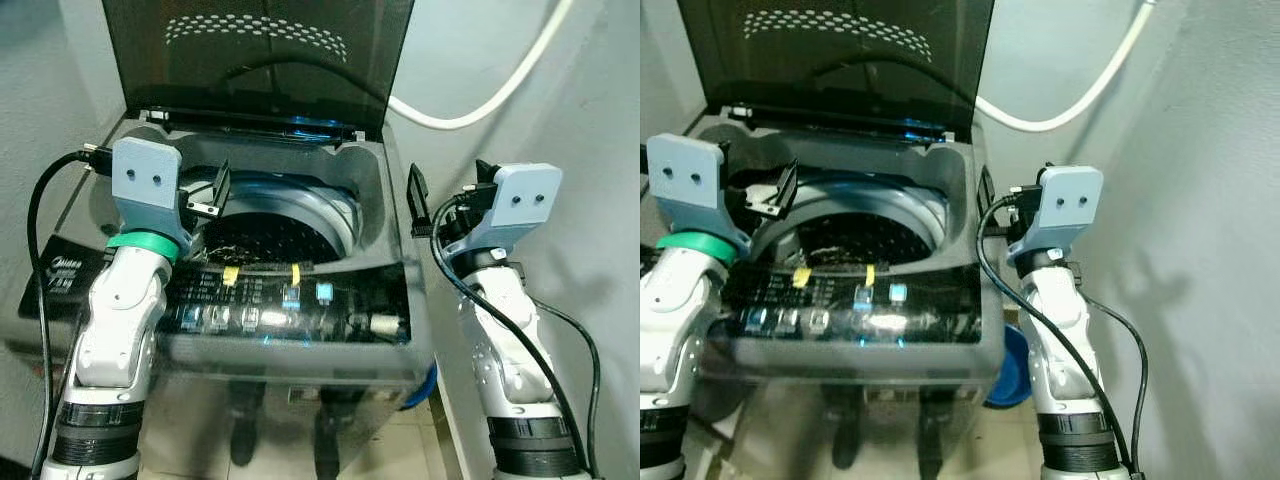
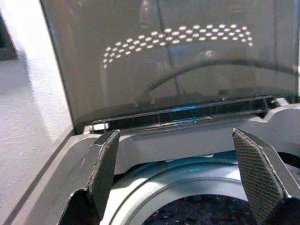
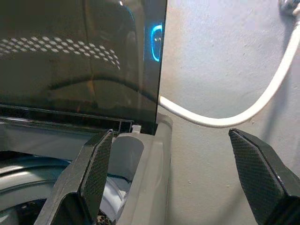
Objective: Clothes washing
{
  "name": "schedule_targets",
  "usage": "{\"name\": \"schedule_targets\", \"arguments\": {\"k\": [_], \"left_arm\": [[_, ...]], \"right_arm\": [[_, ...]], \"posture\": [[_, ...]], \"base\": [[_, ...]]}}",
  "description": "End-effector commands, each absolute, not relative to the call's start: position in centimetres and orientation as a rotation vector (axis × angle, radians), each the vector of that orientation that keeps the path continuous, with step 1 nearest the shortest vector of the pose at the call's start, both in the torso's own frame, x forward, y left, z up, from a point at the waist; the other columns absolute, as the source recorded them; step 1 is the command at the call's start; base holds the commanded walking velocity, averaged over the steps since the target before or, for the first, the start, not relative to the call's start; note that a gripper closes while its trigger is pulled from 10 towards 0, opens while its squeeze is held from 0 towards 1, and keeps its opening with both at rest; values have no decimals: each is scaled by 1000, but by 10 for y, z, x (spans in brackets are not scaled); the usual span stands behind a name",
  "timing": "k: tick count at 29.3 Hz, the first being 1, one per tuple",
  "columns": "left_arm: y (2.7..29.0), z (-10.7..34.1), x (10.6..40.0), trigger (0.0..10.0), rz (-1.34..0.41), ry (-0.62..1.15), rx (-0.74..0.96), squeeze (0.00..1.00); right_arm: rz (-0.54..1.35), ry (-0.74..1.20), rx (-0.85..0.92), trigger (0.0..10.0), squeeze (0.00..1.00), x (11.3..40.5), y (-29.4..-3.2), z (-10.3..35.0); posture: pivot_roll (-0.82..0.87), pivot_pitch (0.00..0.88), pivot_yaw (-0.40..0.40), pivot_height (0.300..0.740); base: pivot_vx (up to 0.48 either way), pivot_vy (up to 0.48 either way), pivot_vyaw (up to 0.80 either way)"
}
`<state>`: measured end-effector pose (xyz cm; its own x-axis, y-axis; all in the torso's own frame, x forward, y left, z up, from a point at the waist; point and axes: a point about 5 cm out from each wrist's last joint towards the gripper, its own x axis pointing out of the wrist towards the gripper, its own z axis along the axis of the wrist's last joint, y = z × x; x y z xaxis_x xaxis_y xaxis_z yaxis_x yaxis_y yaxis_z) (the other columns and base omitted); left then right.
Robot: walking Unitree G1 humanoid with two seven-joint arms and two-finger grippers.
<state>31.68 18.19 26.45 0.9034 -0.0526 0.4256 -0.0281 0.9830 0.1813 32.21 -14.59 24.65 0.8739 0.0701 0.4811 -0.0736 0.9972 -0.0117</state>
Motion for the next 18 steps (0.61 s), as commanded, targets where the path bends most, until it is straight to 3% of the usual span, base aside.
{"name": "schedule_targets", "arguments": {"k": [1, 18], "left_arm": [[179, 261, 318, 10000, -22, -430, 187, 0], [178, 261, 319, 10000, -23, -429, 181, 0]], "right_arm": [[73, -500, 10, 10000, 0, 323, -146, 245], [60, -497, -34, 10000, 0, 323, -145, 245]], "posture": [[54, 41, -30, 740], [52, 41, -28, 740]], "base": [[-368, 0, 0], [-366, 0, 0]]}}
